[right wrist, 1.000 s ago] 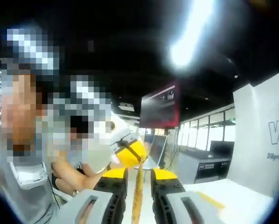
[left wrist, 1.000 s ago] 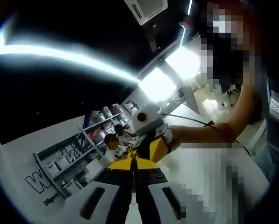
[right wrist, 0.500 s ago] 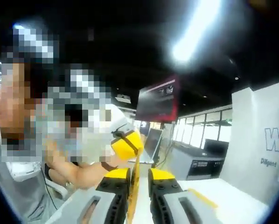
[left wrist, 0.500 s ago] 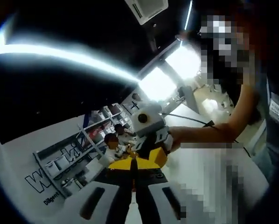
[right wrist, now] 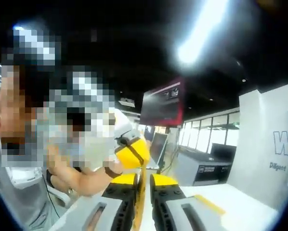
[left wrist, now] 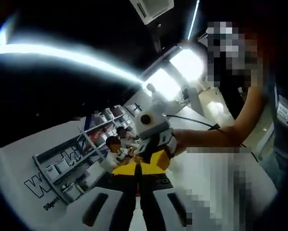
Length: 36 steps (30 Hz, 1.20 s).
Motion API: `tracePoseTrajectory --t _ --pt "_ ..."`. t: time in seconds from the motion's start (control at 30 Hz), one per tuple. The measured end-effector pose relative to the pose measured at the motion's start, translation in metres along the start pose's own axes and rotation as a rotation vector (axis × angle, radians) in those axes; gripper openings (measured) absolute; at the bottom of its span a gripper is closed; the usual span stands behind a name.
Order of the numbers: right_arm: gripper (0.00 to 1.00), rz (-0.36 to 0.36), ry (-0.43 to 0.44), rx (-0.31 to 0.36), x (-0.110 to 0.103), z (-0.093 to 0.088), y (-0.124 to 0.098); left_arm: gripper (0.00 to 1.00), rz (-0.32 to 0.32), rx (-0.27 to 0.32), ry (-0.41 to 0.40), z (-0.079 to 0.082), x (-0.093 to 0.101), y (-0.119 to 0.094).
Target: Tear open the coffee pouch, take out the coffee, and pour the coffee from the pouch into the cup
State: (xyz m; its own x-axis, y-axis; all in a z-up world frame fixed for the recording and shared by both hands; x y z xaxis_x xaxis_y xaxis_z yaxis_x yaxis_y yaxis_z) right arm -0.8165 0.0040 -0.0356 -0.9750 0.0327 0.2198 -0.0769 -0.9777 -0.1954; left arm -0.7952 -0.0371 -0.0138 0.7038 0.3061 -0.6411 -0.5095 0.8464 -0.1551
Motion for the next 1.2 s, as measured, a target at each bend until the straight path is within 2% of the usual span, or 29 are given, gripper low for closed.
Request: tracePoseTrajectory --t 0.3,0.77,1.03,1.2 --pt "0.07 -0.003 -0.001 -0.009 0.003 -0.001 -0.004 0.02 -0.007 -0.006 -0.004 -0.003 0.0 0.002" --pt "0.07 -0.009 -0.004 -0.043 -0.001 -0.005 -0.003 0.02 -0.017 -0.018 -0.002 -0.006 0.0 0.005" --pt "0.07 -0.002 -0.01 -0.072 -0.001 -0.009 0.0 0.02 -0.056 -0.022 -0.022 -0.011 0.002 0.005" --pt "0.09 0.016 -0.029 -0.098 -0.006 -0.011 0.0 0.02 -0.112 -0.048 -0.025 -0.017 0.007 0.007"
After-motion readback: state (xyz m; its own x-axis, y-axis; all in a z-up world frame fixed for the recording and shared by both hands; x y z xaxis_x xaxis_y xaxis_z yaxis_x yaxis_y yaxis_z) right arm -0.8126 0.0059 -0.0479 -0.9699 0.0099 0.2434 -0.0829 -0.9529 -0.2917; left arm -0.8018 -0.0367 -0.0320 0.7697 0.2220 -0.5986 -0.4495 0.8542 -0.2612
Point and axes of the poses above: the point that each gripper's makers call its tool centre point, and the gripper's own axes: y roughly forward along the fingers, x roughly to its right, z roughly out of its top, the point moved 3 cm from there along -y, roughly backward along the fingers, and after that the axes turned 14 degrees about -x, right-handed, at the moved point
